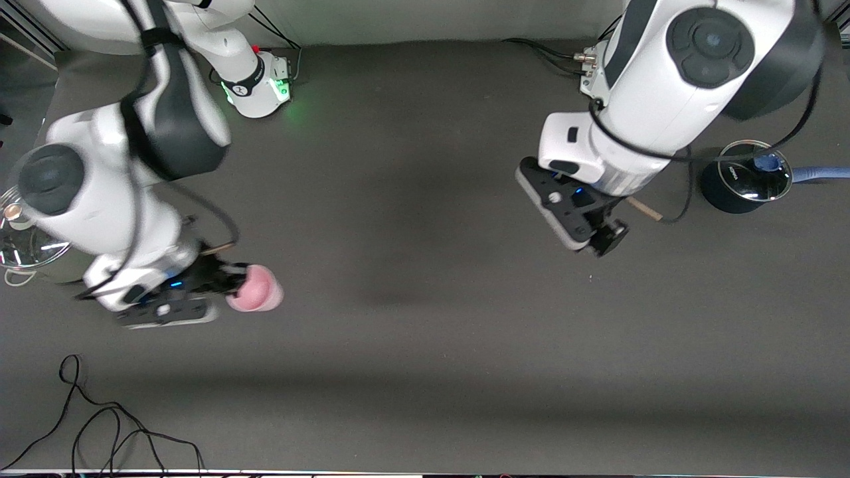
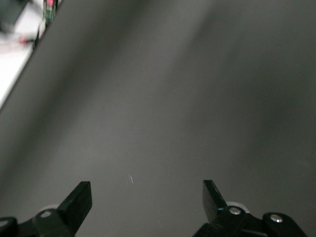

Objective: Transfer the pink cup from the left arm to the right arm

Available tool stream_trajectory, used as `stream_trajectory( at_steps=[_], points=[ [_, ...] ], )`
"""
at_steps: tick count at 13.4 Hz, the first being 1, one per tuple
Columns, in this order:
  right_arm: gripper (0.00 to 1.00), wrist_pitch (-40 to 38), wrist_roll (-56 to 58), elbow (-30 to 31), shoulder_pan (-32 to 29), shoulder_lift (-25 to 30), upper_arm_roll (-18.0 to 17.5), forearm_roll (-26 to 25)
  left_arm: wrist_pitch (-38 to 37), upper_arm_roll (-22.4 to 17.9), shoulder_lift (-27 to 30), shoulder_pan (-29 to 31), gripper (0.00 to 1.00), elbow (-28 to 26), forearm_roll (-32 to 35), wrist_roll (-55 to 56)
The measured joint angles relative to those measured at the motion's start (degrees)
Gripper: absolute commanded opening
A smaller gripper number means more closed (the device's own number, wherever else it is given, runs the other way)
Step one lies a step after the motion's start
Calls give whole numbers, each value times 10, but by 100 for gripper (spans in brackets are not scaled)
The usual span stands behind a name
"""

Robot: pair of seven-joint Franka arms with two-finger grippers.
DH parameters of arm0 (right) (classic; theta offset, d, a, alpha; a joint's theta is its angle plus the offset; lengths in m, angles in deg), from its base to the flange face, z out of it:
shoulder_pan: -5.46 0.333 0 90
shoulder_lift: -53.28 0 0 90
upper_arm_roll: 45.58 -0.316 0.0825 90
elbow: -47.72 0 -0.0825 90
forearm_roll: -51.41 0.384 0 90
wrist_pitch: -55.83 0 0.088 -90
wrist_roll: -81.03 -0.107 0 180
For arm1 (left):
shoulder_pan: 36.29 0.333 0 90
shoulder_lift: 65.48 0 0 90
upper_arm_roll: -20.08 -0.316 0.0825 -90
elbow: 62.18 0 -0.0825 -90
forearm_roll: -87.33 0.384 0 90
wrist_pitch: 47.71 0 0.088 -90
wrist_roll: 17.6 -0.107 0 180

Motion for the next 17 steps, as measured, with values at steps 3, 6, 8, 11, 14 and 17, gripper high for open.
stream_trajectory(
  at_steps=[3, 6, 8, 11, 14, 17],
  points=[
    [0, 0, 159, 19, -95, 5, 5, 1, -84, -5, 19, 1, 100, -3, 20, 181],
    [0, 5, 275, 30, -171, 3, 5, 5, -135, -6, 28, 1, 100, -9, 46, 318],
    [0, 18, 333, 37, -209, -4, 5, 15, -163, -10, 29, 2, 100, -12, 64, 347],
    [0, 62, 405, 46, -255, -48, 4, 53, -189, -24, 29, 9, 100, -28, 72, 369],
    [0, 131, 448, 51, -284, -119, 4, 81, -207, -23, 26, 11, 100, -47, 78, 378],
    [0, 175, 451, 50, -284, -165, 2, 83, -210, -19, 23, 8, 100, -48, 78, 382]
  ],
)
